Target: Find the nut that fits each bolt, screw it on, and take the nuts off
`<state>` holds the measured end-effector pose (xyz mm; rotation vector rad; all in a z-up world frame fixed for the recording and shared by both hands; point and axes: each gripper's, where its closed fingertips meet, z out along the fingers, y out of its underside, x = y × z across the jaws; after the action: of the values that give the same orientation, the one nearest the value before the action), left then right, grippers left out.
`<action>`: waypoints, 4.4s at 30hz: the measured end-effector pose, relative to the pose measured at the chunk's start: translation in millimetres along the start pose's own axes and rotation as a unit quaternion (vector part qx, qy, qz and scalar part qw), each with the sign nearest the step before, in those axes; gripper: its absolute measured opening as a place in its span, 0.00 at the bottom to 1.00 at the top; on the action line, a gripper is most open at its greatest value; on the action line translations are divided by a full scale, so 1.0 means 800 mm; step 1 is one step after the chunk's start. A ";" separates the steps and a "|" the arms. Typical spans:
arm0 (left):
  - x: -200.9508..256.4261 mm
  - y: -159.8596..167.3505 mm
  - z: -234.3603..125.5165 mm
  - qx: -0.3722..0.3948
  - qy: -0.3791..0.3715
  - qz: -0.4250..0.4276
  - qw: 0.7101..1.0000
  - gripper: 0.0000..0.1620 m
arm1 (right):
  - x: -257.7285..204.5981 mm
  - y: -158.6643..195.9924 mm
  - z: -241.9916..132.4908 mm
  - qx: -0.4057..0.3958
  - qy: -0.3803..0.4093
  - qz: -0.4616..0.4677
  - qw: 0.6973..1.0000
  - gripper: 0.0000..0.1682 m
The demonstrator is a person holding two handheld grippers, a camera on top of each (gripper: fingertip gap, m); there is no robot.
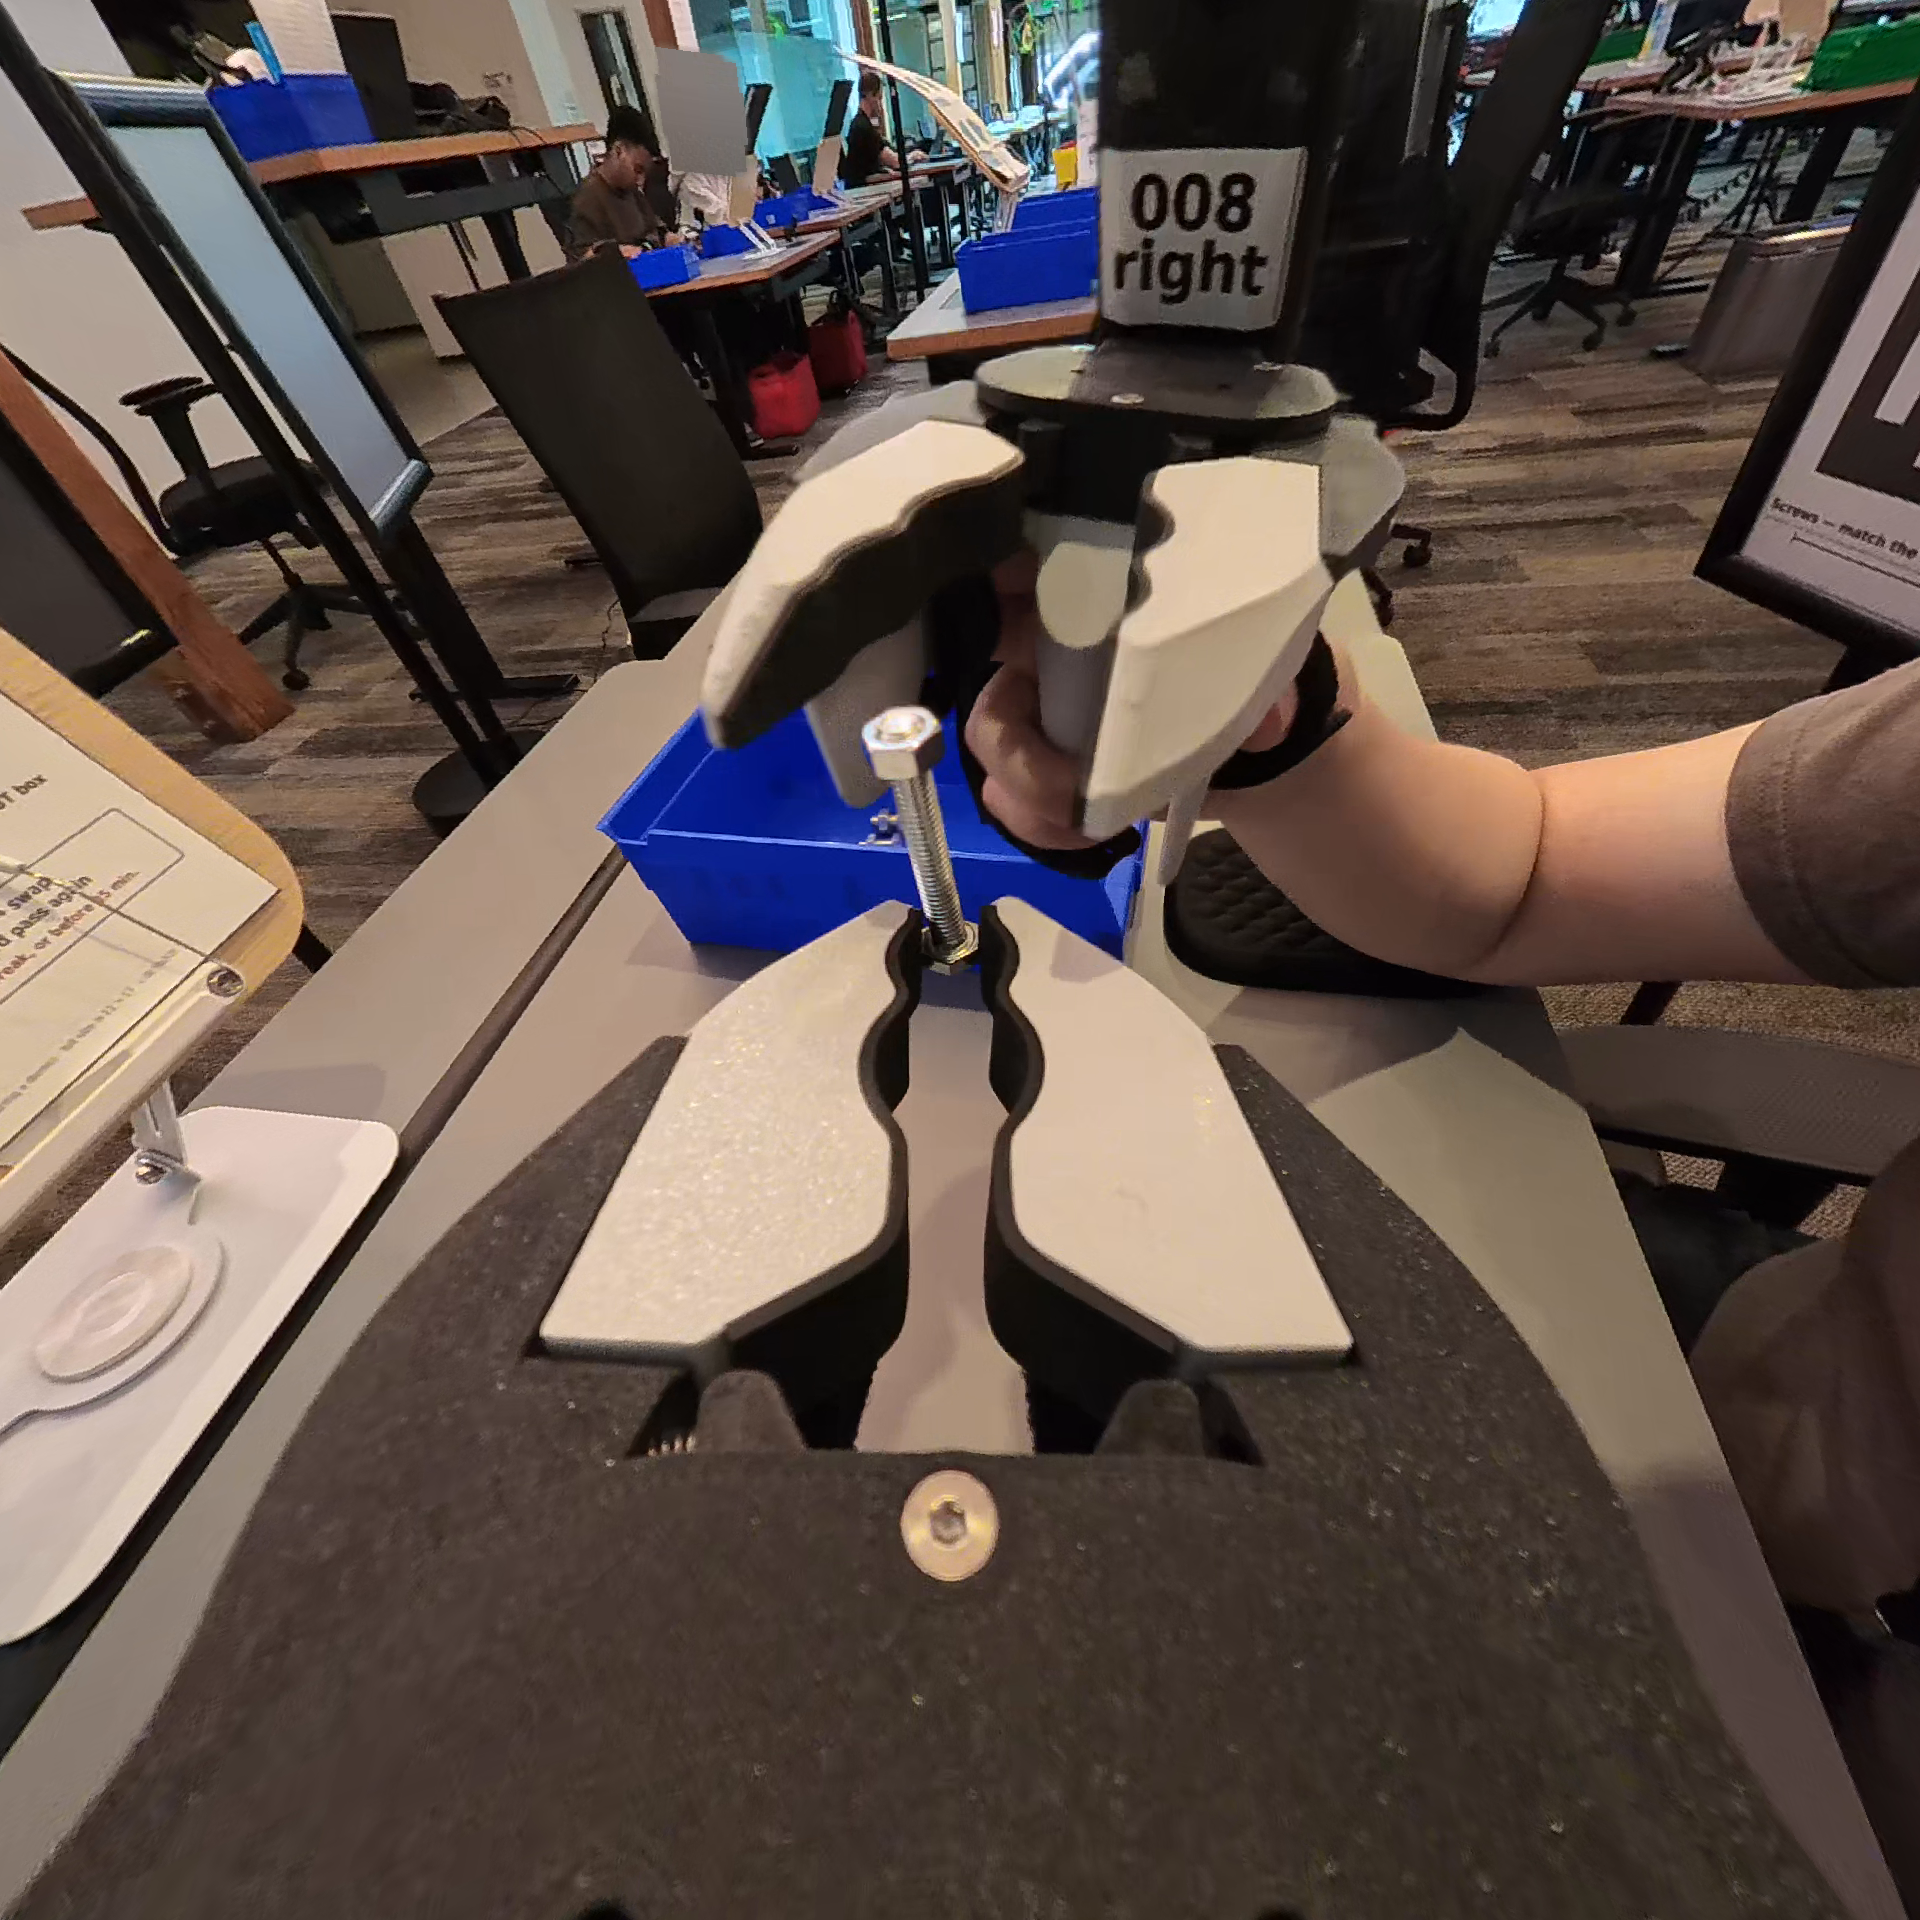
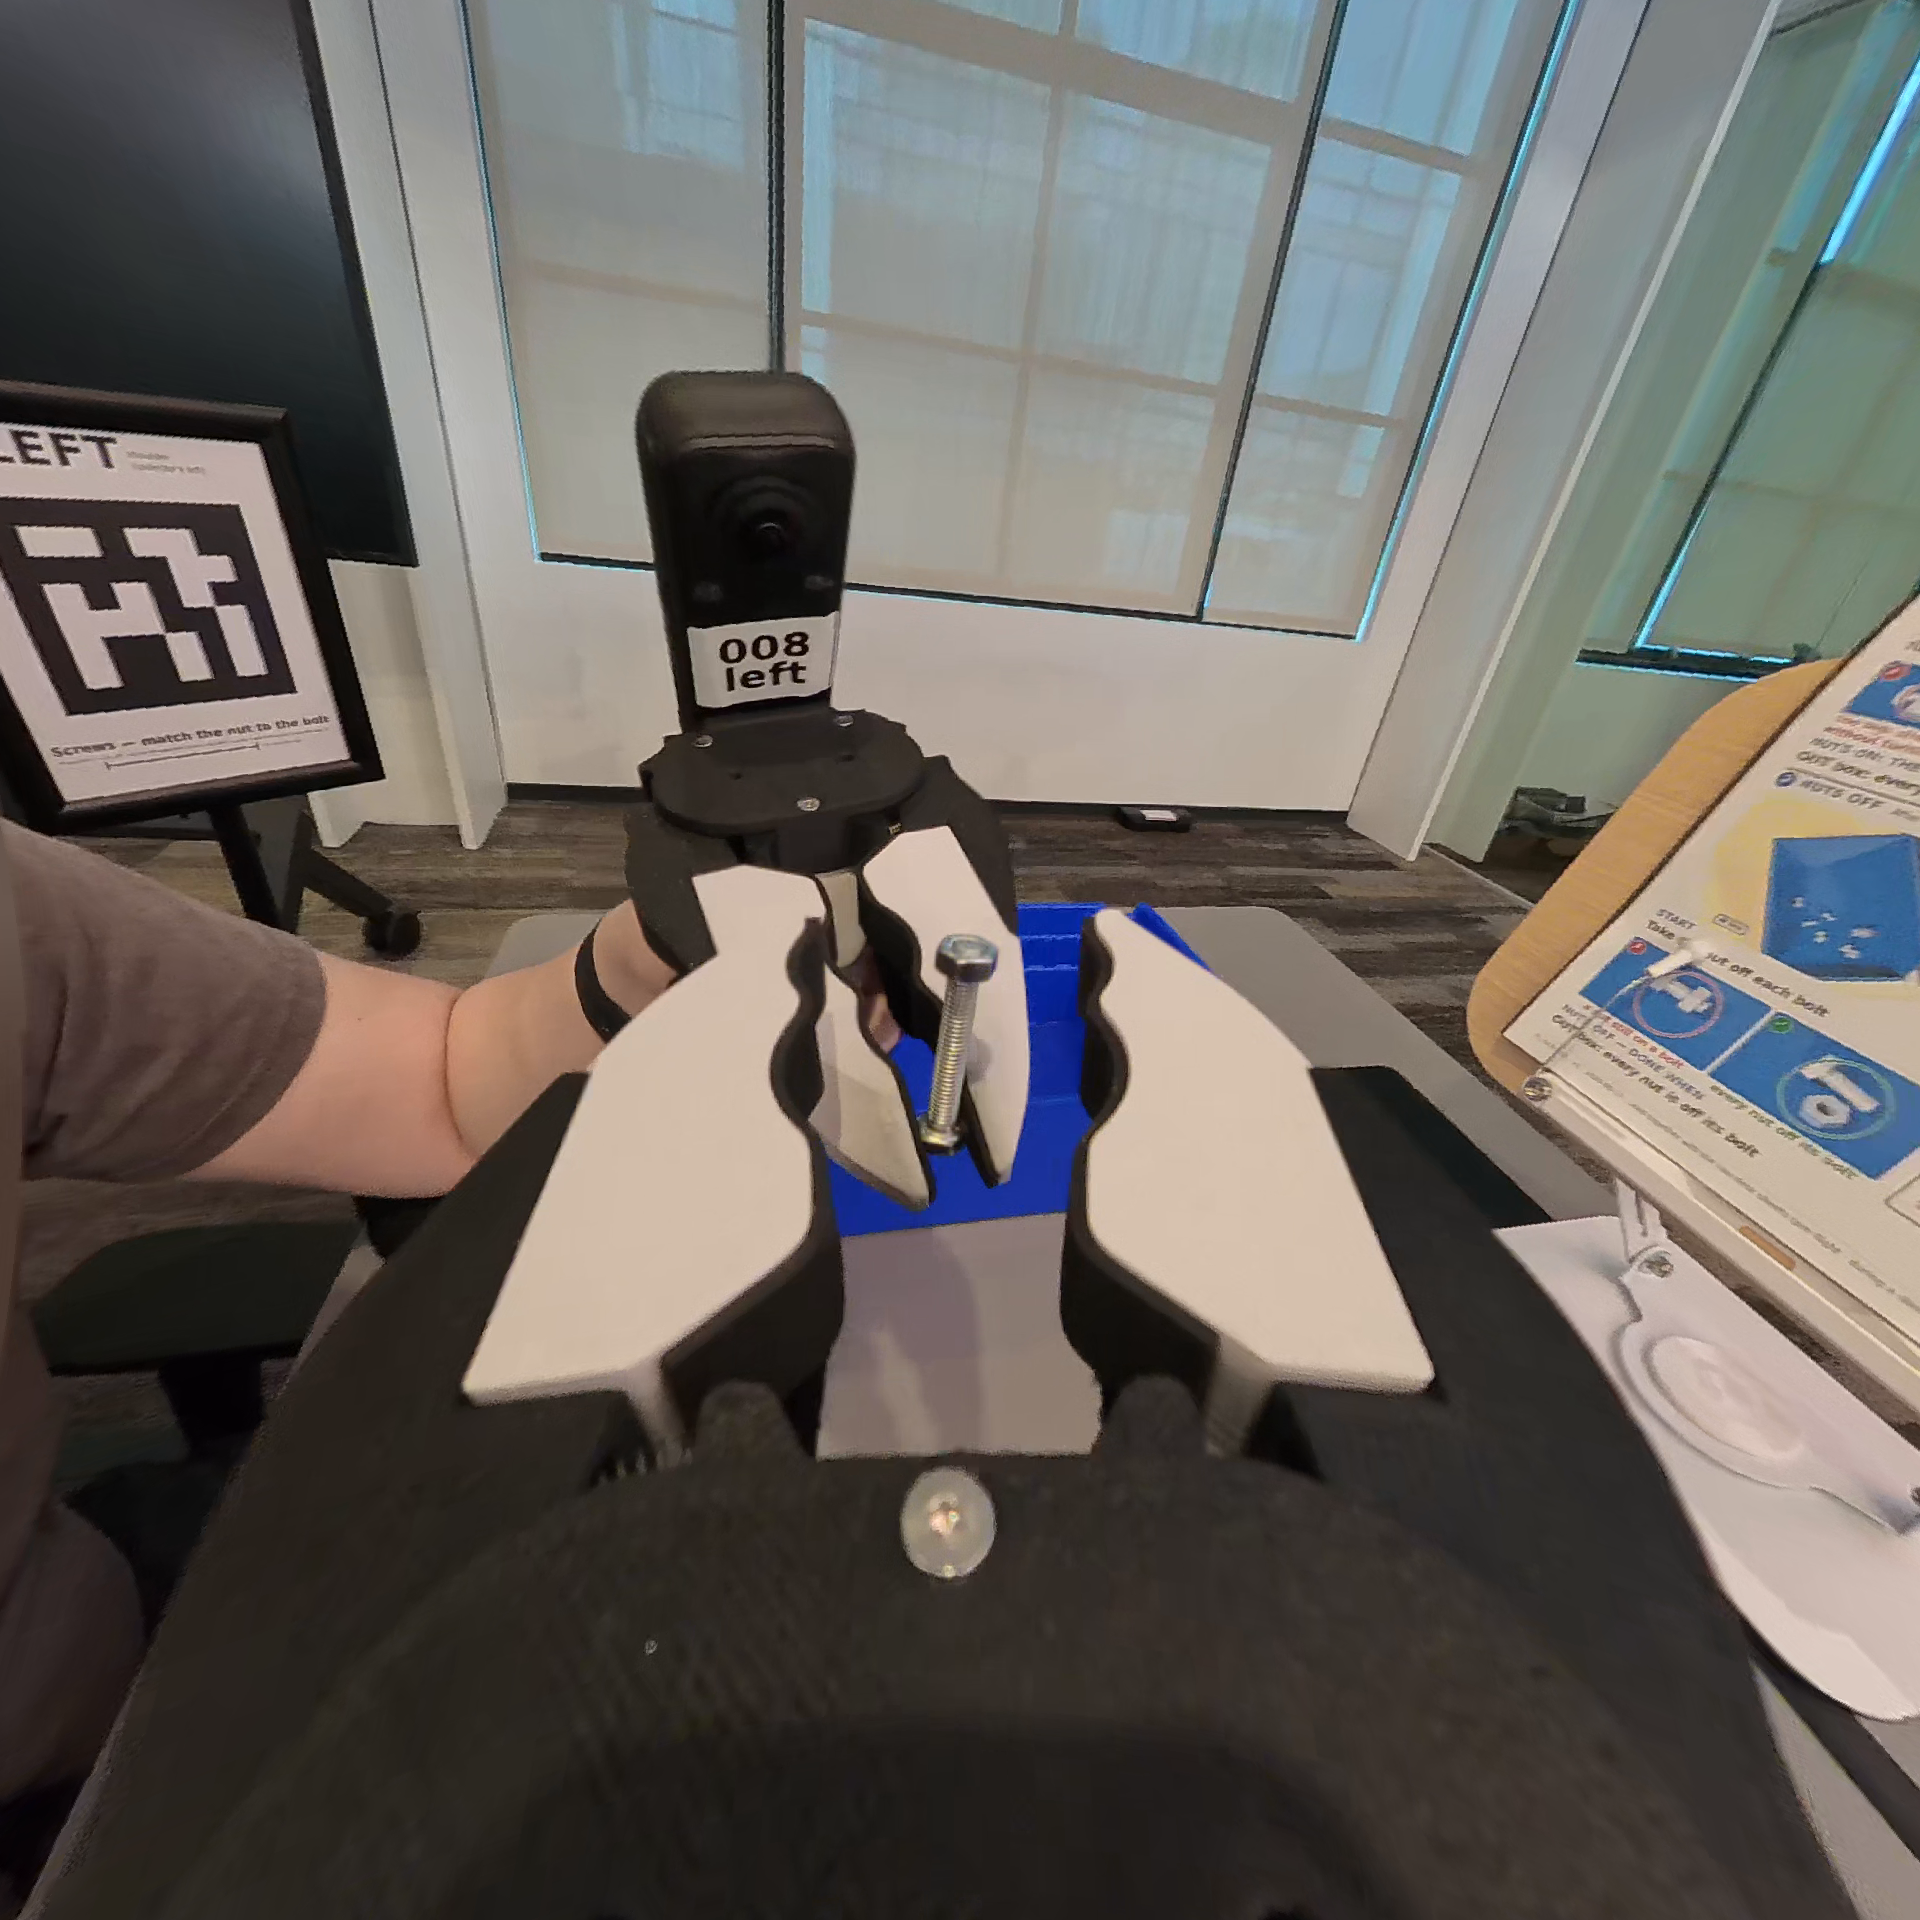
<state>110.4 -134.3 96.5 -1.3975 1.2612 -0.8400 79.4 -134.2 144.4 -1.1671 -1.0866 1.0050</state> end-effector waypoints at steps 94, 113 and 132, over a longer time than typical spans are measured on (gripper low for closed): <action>-0.024 -0.009 -0.025 0.021 -0.029 -0.034 0.999 0.06 | -0.031 -0.014 0.004 -0.002 -0.003 -0.050 0.999 0.43; -0.005 -0.002 -0.008 0.005 -0.001 -0.023 1.000 0.06 | -0.027 0.000 0.015 -0.013 0.004 -0.043 0.999 0.46; -0.004 -0.002 -0.004 0.004 -0.008 -0.014 1.000 0.06 | -0.032 0.006 0.021 0.003 -0.045 0.005 0.999 0.43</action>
<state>106.7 -132.2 99.1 -1.4162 1.2260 -0.8506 58.1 -155.5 138.0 -1.1338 -1.1485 1.0767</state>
